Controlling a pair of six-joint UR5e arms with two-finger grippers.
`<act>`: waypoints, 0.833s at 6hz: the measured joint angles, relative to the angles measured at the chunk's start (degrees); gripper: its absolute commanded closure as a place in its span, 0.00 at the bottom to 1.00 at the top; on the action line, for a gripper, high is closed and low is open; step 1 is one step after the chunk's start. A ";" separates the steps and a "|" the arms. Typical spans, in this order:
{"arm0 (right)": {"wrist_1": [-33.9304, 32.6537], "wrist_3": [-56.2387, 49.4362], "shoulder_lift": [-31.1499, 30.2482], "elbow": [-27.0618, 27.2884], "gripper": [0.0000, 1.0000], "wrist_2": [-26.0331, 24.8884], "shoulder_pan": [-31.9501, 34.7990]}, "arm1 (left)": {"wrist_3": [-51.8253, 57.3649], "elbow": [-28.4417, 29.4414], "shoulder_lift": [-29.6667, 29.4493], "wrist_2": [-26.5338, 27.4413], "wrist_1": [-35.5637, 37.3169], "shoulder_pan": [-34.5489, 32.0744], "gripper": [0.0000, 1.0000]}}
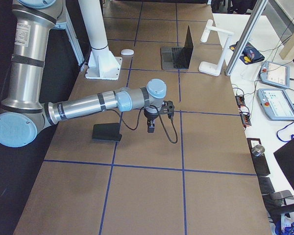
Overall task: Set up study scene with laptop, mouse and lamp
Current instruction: 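Reach the right gripper down and grasp the black mouse pad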
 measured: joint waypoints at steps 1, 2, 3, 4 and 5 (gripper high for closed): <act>11.20 11.57 -2.97 0.21 0.00 -1.63 -4.02 | -2.66 -0.38 1.22 -0.46 -1.63 -0.01 0.00; 21.38 21.14 -6.48 0.25 0.00 -3.49 -8.21 | -3.81 -0.58 1.60 -0.60 -2.18 -0.01 0.00; 29.78 29.41 -9.79 0.28 0.00 -6.09 -13.25 | -4.18 -0.63 1.70 -0.64 -2.37 0.00 0.00; 37.48 37.24 -13.30 0.21 0.00 -10.29 -19.92 | -4.34 -0.66 1.72 -0.65 -2.42 0.02 0.00; 43.79 43.33 -16.95 0.08 0.00 -15.28 -27.14 | -4.42 -0.68 1.72 -0.66 -2.43 0.03 0.00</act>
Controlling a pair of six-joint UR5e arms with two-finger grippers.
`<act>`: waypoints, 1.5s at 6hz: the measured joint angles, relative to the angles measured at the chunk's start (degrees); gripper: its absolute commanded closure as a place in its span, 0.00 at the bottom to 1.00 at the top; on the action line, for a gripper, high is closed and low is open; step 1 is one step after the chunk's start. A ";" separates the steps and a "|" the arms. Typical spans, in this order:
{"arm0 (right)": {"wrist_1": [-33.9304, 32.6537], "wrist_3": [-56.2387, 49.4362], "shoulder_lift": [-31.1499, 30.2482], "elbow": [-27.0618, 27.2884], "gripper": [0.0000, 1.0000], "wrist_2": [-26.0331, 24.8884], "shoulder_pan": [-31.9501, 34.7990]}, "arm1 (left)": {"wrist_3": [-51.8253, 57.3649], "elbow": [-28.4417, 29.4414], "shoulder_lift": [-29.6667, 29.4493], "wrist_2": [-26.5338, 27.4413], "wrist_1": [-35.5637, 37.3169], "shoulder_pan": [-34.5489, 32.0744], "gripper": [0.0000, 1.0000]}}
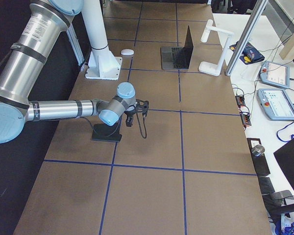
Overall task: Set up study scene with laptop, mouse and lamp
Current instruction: 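Reach the right gripper down and grasp the black mouse pad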
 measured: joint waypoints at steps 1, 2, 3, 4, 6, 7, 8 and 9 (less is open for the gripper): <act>3.80 2.60 -3.23 -0.21 0.00 -3.38 -5.06 | -0.03 -0.05 -0.04 0.00 0.00 0.00 0.00; 6.01 1.57 -5.53 -0.82 0.00 -6.21 -8.51 | -0.01 -0.08 -0.06 0.00 0.00 0.01 0.00; 10.47 -0.66 -6.45 -3.73 0.00 -8.83 -10.84 | 0.03 -0.14 -0.06 0.00 0.00 0.01 0.00; 17.84 -1.53 -6.72 -8.95 0.03 -9.79 -11.87 | 0.04 -0.17 -0.06 -0.27 -0.03 -0.01 0.00; 24.89 -1.16 -6.63 -14.85 0.18 -10.13 -13.20 | 0.11 -0.46 0.03 -1.02 -0.09 -0.07 0.00; 25.30 -0.92 -6.57 -15.77 0.24 -10.18 -13.86 | 0.02 -0.89 0.15 -1.11 -0.09 -0.08 0.00; 25.29 -0.68 -6.44 -16.10 0.31 -10.33 -14.49 | -0.02 -1.14 0.20 -1.13 -0.09 -0.12 0.00; 25.21 -0.53 -6.25 -16.22 0.40 -10.56 -15.12 | -0.01 -1.21 0.23 -1.14 -0.09 -0.14 0.00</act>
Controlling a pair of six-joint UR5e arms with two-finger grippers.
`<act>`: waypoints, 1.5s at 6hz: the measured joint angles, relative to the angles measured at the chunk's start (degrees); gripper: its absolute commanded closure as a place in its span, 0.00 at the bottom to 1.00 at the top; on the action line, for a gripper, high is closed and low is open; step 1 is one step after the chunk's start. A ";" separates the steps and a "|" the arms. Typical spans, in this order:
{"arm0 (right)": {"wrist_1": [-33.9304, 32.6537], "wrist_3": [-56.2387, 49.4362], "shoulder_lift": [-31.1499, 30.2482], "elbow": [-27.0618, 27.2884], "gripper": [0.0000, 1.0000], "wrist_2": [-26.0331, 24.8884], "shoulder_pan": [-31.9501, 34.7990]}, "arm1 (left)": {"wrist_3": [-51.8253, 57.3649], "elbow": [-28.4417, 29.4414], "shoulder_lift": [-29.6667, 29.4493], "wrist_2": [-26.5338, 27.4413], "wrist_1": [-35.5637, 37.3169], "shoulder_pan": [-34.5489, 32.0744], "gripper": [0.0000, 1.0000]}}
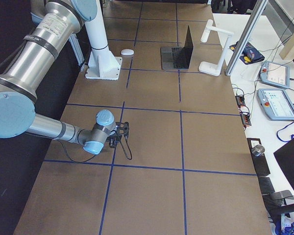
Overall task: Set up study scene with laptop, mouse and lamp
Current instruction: 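Reach the right gripper down and grasp the black mouse pad, then carry the mouse pad with the right gripper beside the laptop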
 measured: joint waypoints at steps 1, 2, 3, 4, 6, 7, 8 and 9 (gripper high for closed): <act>-0.12 0.05 0.19 -0.06 0.56 -0.26 -0.59 | 0.07 -0.03 0.03 0.00 0.00 -0.02 0.00; -0.25 0.06 0.31 -0.12 0.84 -0.52 -1.09 | 0.18 0.01 0.08 -0.01 0.00 -0.02 0.00; -0.29 0.04 0.34 -0.14 1.00 -0.70 -1.35 | 0.27 0.05 0.11 -0.01 0.00 -0.02 0.00; -0.28 0.00 0.40 0.13 1.00 -0.85 -1.36 | 0.31 0.06 0.13 -0.01 0.00 -0.03 0.00; -0.25 0.01 0.28 2.77 1.00 -0.62 -1.03 | 0.39 0.05 0.14 -0.01 0.00 -0.03 0.00; -0.29 0.10 0.42 4.39 1.00 -0.44 -0.66 | 0.41 0.02 0.14 -0.03 0.00 -0.10 0.00; -0.33 0.50 1.70 5.67 1.00 0.05 0.48 | 0.41 -0.05 0.14 -0.07 0.00 -0.16 0.00; -0.67 0.94 4.56 6.19 1.00 0.83 2.36 | 0.41 -0.09 0.14 -0.09 0.02 -0.22 0.00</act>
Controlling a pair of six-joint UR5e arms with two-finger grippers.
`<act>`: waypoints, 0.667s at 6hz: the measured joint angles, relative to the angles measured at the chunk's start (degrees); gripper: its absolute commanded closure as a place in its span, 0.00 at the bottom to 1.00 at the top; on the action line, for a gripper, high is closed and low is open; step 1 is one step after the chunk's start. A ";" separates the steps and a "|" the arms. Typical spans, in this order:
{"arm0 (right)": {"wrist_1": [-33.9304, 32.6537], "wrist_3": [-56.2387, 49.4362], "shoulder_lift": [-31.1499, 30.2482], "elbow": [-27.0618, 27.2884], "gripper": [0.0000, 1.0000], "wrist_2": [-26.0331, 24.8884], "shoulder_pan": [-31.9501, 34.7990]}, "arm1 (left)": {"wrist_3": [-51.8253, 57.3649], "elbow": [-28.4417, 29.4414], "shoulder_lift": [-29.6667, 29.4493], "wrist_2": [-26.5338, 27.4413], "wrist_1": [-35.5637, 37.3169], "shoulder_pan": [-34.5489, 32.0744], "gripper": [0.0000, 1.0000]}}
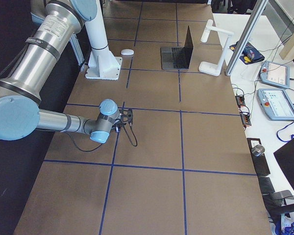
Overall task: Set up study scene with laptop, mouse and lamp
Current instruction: 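Carry the mouse pad with the right gripper beside the laptop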
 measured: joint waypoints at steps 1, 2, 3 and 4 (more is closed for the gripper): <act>-3.08 0.13 4.96 0.22 1.00 1.89 3.05 | 0.00 -0.06 0.00 -0.01 0.02 -0.02 0.00; -8.23 0.12 11.01 0.33 1.00 4.07 6.15 | -0.02 -0.10 0.00 -0.01 -0.01 -0.02 0.00; -13.66 0.01 17.09 0.26 1.00 5.51 8.06 | -0.13 -0.31 -0.02 -0.01 0.00 -0.05 0.00; -21.82 0.06 24.27 0.14 1.00 6.85 9.55 | -0.25 -0.76 -0.04 -0.01 0.04 -0.07 0.00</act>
